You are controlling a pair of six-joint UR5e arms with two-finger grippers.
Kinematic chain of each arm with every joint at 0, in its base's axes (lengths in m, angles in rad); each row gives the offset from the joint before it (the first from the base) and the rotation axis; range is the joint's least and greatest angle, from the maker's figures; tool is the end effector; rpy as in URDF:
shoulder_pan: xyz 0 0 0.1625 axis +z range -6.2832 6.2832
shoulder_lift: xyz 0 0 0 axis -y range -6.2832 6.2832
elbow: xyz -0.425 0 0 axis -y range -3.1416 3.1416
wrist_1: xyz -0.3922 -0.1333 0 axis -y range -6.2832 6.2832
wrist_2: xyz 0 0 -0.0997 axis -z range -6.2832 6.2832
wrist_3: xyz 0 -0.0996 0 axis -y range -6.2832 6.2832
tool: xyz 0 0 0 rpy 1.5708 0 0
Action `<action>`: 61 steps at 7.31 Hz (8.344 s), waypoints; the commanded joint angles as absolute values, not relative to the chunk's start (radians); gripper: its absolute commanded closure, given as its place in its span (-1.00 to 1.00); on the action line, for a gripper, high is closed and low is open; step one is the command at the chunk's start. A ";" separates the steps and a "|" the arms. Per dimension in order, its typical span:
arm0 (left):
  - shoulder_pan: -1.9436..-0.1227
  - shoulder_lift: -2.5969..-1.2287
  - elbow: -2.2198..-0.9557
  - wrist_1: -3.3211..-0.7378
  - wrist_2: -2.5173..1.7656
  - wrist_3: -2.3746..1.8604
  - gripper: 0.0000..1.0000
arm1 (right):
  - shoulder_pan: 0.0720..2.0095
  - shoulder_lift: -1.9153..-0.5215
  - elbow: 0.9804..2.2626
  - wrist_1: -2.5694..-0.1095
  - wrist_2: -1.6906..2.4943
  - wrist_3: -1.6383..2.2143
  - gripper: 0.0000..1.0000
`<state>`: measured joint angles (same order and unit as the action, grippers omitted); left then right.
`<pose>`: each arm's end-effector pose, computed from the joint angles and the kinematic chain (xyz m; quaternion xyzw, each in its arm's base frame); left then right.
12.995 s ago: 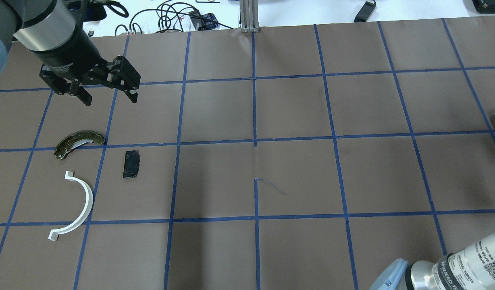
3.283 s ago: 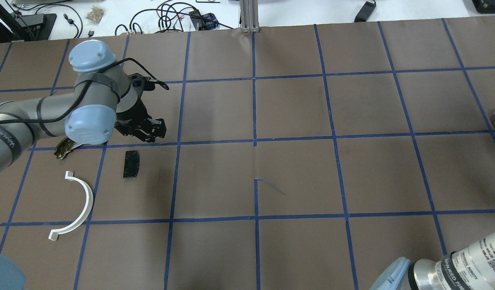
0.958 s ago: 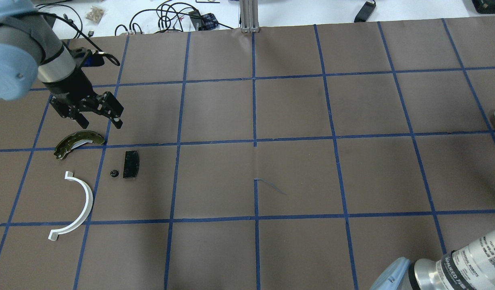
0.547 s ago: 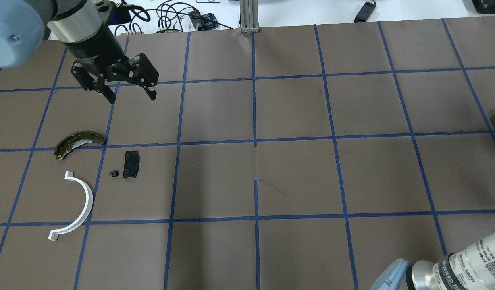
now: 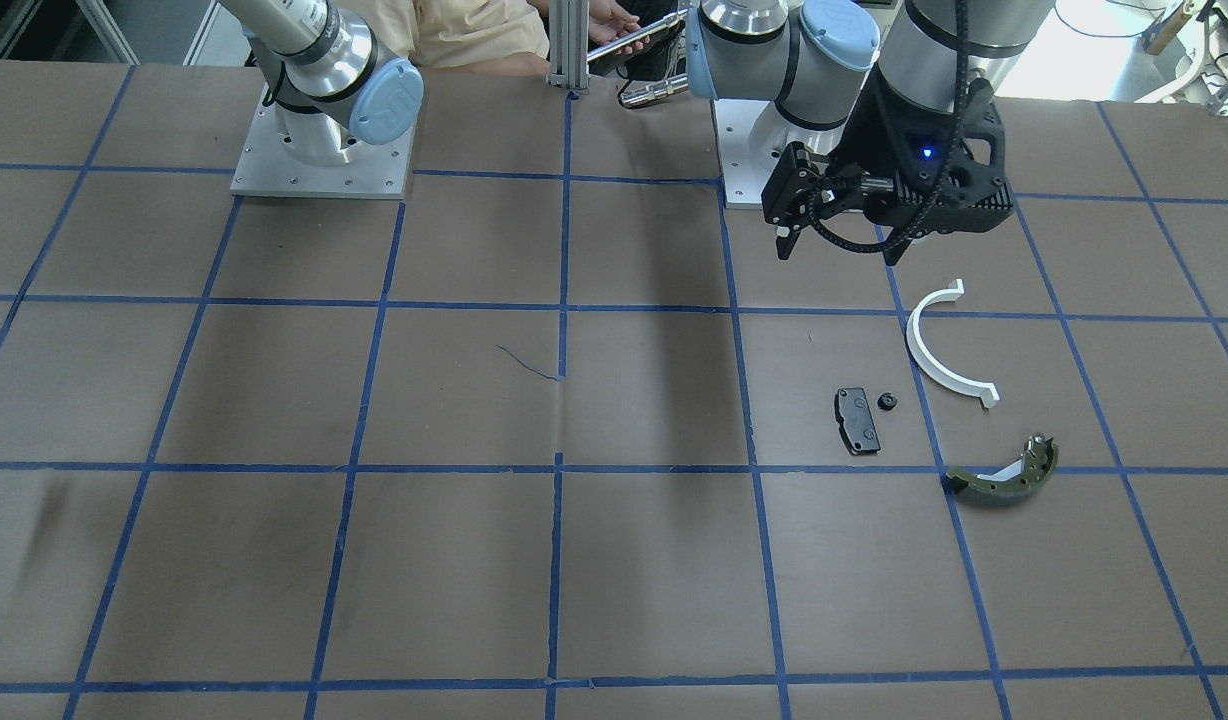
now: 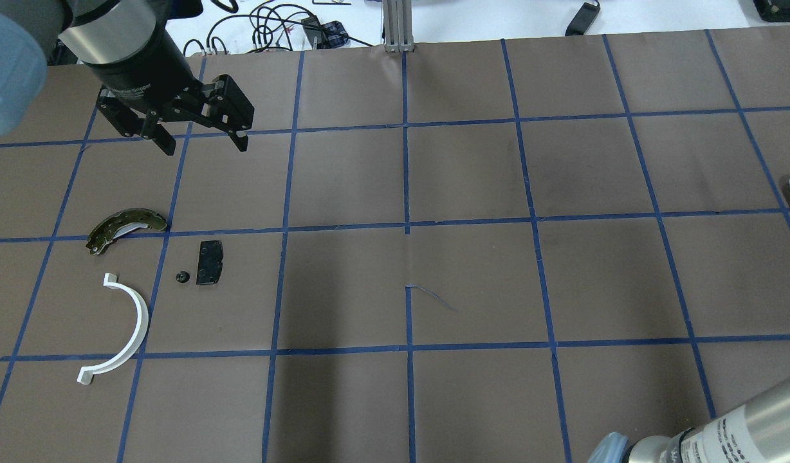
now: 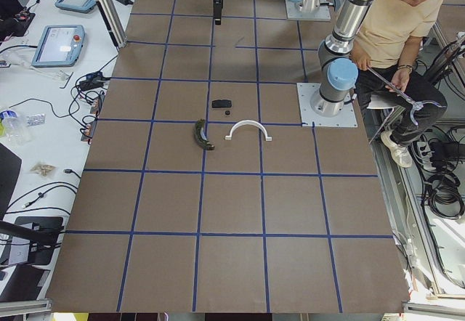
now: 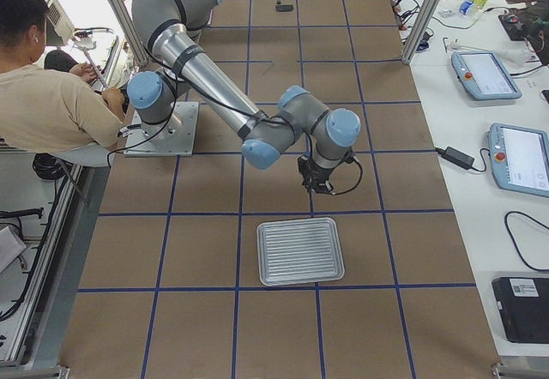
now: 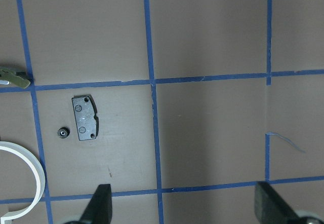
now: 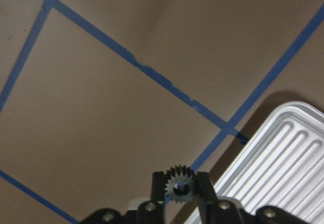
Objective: Place bearing gear from tray to pile
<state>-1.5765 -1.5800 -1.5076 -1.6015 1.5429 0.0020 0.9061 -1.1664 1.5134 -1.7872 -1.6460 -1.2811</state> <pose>-0.1389 -0.4967 0.5114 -0.0040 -0.9998 0.0116 0.0140 -0.2846 -0.5672 0.3084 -0.3048 0.9494 0.0677 0.0328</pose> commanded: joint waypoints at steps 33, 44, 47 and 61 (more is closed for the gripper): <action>-1.842 -1.955 -1.883 -0.905 1.536 -0.300 -1.00 | 1.542 -1.558 1.827 -1.883 -1.463 -0.058 -1.00; -1.884 -1.959 -1.971 -0.729 1.542 -0.316 1.00 | 1.523 -1.684 1.763 -1.582 -1.549 -0.055 -1.00; -1.682 -1.840 -1.974 -0.932 1.540 -0.119 1.00 | 1.529 -1.683 1.763 -1.600 -1.584 -0.041 -1.00; -1.203 -1.917 -2.010 -0.920 1.568 0.411 1.00 | 1.529 -1.672 1.766 -1.612 -1.578 0.002 -1.00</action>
